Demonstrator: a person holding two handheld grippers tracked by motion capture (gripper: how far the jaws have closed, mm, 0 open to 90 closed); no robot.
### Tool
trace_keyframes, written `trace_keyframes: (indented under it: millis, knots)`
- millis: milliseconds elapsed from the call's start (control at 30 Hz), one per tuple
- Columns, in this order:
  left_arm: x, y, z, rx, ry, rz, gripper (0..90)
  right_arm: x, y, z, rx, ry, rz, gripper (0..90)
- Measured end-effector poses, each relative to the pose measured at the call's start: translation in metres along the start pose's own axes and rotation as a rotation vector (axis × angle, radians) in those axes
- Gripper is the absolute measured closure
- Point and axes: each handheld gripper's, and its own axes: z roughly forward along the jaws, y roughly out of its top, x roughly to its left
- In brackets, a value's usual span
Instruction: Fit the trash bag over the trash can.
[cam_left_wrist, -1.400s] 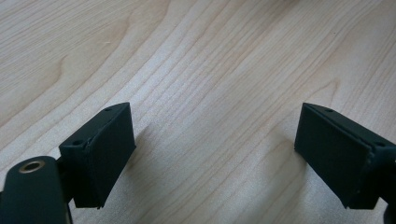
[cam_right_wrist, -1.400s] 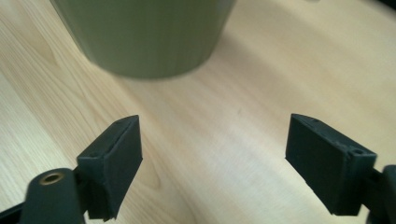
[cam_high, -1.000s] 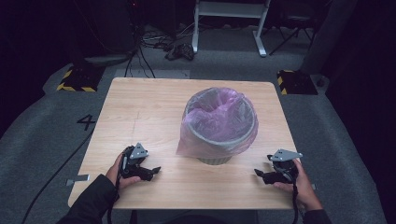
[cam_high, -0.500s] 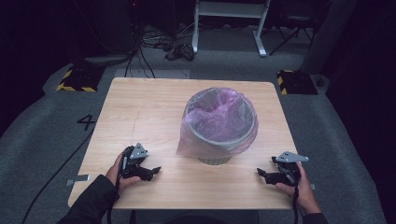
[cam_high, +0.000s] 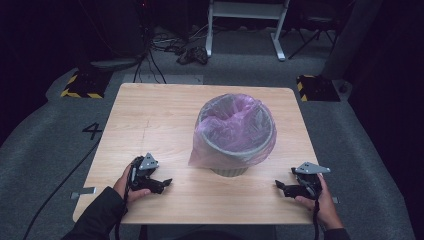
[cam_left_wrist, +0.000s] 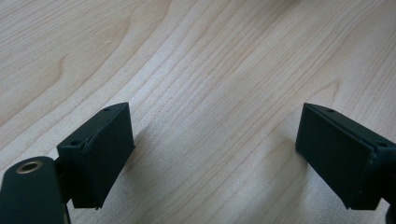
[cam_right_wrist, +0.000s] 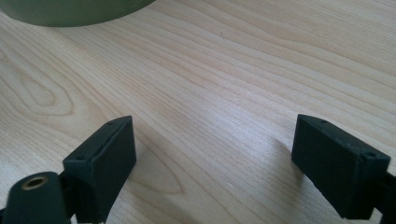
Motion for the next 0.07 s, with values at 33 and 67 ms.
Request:
trace_keyframes:
  millis: [33, 67]
  knots:
    - [0.0001, 0.0001, 0.0001, 0.001, 0.0, 0.0, 10.9, 0.0, 0.0, 0.0, 0.0, 0.0, 0.0, 13.5]
    - [0.0001, 0.0001, 0.0001, 0.0, 0.0, 0.0, 10.8, 0.0, 0.0, 0.0, 0.0, 0.0, 0.0, 13.5]
